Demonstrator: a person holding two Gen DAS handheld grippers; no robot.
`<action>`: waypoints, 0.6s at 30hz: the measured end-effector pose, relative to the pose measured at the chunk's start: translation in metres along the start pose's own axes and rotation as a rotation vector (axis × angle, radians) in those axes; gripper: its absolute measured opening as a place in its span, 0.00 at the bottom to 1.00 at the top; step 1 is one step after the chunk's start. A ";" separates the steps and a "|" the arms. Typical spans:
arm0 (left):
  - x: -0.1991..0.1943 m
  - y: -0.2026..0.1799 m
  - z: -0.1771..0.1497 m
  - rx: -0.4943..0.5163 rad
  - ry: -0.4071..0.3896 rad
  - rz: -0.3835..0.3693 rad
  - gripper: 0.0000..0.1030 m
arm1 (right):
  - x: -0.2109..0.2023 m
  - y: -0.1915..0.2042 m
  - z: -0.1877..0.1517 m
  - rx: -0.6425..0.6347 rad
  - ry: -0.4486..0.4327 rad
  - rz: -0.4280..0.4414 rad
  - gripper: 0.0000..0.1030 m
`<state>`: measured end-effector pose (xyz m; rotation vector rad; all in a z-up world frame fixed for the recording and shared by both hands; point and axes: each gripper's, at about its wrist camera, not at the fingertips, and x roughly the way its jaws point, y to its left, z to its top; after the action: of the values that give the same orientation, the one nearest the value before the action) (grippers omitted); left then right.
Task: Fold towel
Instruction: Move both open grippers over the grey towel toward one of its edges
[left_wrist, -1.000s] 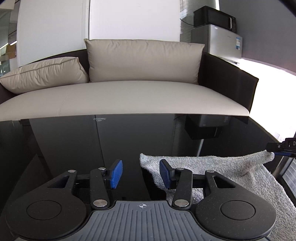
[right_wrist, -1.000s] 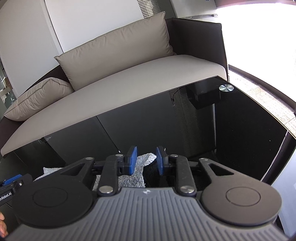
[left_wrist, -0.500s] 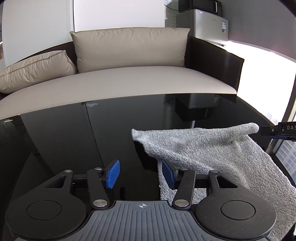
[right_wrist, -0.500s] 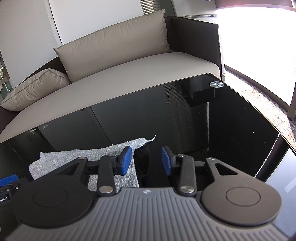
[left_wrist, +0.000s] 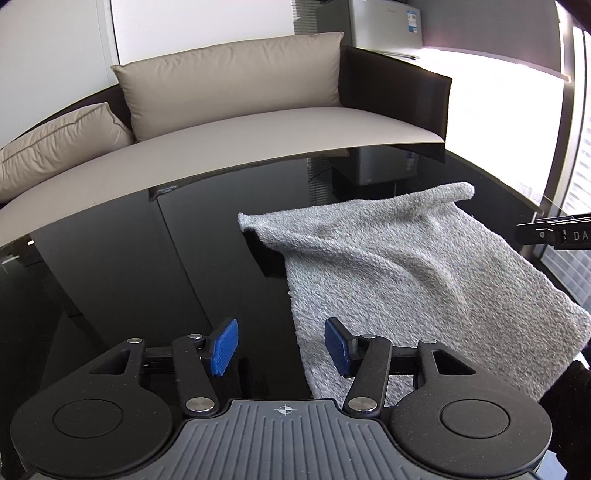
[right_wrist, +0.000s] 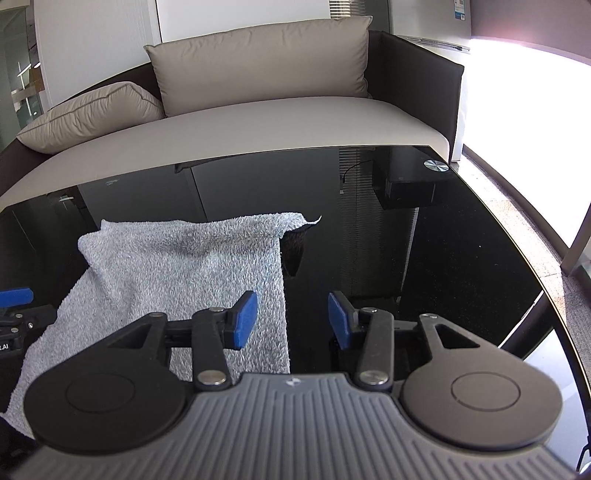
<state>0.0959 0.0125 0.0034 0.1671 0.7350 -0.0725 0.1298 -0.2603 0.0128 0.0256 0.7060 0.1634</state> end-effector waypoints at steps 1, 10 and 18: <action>-0.002 -0.002 -0.002 0.005 0.001 -0.001 0.47 | -0.002 0.000 -0.002 -0.008 0.003 -0.002 0.44; -0.013 -0.009 -0.016 0.016 0.015 -0.008 0.49 | -0.022 0.002 -0.024 -0.071 0.053 -0.014 0.46; -0.020 -0.011 -0.025 0.001 0.009 -0.003 0.48 | -0.024 0.008 -0.036 -0.104 0.081 -0.012 0.46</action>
<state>0.0629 0.0062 -0.0032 0.1674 0.7438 -0.0755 0.0870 -0.2573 0.0015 -0.0854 0.7770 0.1900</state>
